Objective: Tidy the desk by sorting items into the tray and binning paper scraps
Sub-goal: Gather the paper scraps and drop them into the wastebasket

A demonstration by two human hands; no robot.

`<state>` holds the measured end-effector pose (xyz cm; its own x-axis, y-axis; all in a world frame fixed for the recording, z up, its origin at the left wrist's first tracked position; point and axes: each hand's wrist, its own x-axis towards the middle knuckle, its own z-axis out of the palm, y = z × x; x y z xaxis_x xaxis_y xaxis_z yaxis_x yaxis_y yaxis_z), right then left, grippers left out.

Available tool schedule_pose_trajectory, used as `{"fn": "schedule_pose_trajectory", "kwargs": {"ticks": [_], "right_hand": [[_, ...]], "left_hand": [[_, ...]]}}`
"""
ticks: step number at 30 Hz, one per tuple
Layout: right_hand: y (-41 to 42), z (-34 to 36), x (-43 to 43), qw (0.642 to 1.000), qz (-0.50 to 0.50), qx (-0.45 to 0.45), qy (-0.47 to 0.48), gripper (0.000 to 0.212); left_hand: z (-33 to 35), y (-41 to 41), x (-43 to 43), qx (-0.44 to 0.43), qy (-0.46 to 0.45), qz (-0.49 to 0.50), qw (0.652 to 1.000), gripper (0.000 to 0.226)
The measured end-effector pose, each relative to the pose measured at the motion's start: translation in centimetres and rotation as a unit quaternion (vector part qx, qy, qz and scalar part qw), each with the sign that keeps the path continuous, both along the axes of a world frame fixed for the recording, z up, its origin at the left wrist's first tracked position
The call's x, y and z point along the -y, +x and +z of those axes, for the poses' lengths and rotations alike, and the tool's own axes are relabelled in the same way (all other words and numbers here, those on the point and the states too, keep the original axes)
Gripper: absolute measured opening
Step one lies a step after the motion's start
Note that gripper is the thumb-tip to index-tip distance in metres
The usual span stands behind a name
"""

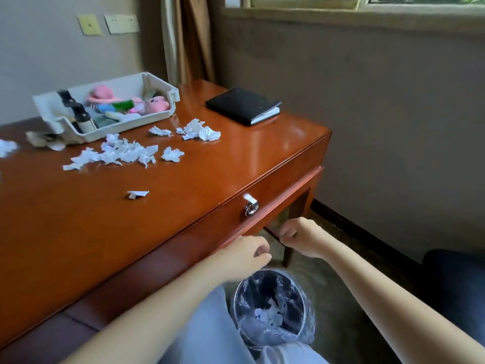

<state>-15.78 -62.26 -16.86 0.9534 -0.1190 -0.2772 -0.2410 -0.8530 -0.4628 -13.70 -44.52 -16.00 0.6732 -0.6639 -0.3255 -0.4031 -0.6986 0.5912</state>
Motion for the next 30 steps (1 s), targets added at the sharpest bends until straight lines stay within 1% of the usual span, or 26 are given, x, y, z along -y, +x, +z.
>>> {"fn": "schedule_pose_trajectory", "kwargs": {"ticks": [4, 7, 9, 12, 14, 16, 18, 20, 22, 26, 28, 30], "right_hand": [[-0.5, 5.8, -2.1, 0.997, 0.051, 0.063, 0.002, 0.018], [-0.6, 9.0, -4.0, 0.991, 0.081, 0.107, 0.016, 0.016], [-0.4, 10.5, -5.3, 0.986, 0.098, 0.136, 0.016, 0.017], [0.7, 11.3, -7.3, 0.980, 0.107, 0.168, 0.017, 0.018], [1.8, 11.3, -8.5, 0.977, 0.105, 0.186, 0.010, 0.017], [3.1, 11.1, -9.7, 0.974, 0.111, 0.199, -0.001, 0.017], [4.4, 10.9, -10.8, 0.970, 0.124, 0.206, -0.019, 0.017], [5.7, 10.7, -12.0, 0.966, 0.129, 0.217, -0.047, 0.019], [7.2, 10.1, -13.1, 0.966, 0.114, 0.224, -0.065, 0.027], [10.2, 8.6, -14.7, 0.967, 0.036, 0.233, -0.101, 0.058], [11.7, 8.3, -15.2, 0.966, 0.014, 0.240, -0.101, 0.071], [13.2, 8.2, -15.5, 0.969, 0.003, 0.227, -0.096, 0.081]], "left_hand": [[6.0, -0.6, -3.2, 0.074, -0.073, 0.005, 0.995, 0.026], [9.4, -0.3, -6.1, 0.131, -0.129, 0.040, 0.982, 0.027], [10.6, 0.3, -8.1, 0.180, -0.146, 0.063, 0.971, 0.028], [10.9, 1.9, -10.9, 0.254, -0.123, 0.110, 0.953, 0.028], [10.4, 3.1, -12.5, 0.287, -0.097, 0.162, 0.939, 0.028], [9.6, 4.3, -13.9, 0.301, -0.058, 0.214, 0.927, 0.030], [8.8, 5.3, -15.3, 0.310, -0.005, 0.251, 0.917, 0.036], [8.1, 6.4, -16.4, 0.313, 0.024, 0.285, 0.906, 0.043], [7.7, 7.5, -17.0, 0.306, 0.035, 0.322, 0.895, 0.051], [7.4, 9.7, -17.2, 0.305, 0.070, 0.362, 0.878, 0.065], [7.3, 11.0, -17.3, 0.307, 0.084, 0.373, 0.871, 0.069], [7.3, 12.2, -17.6, 0.310, 0.100, 0.384, 0.864, 0.070]]}}
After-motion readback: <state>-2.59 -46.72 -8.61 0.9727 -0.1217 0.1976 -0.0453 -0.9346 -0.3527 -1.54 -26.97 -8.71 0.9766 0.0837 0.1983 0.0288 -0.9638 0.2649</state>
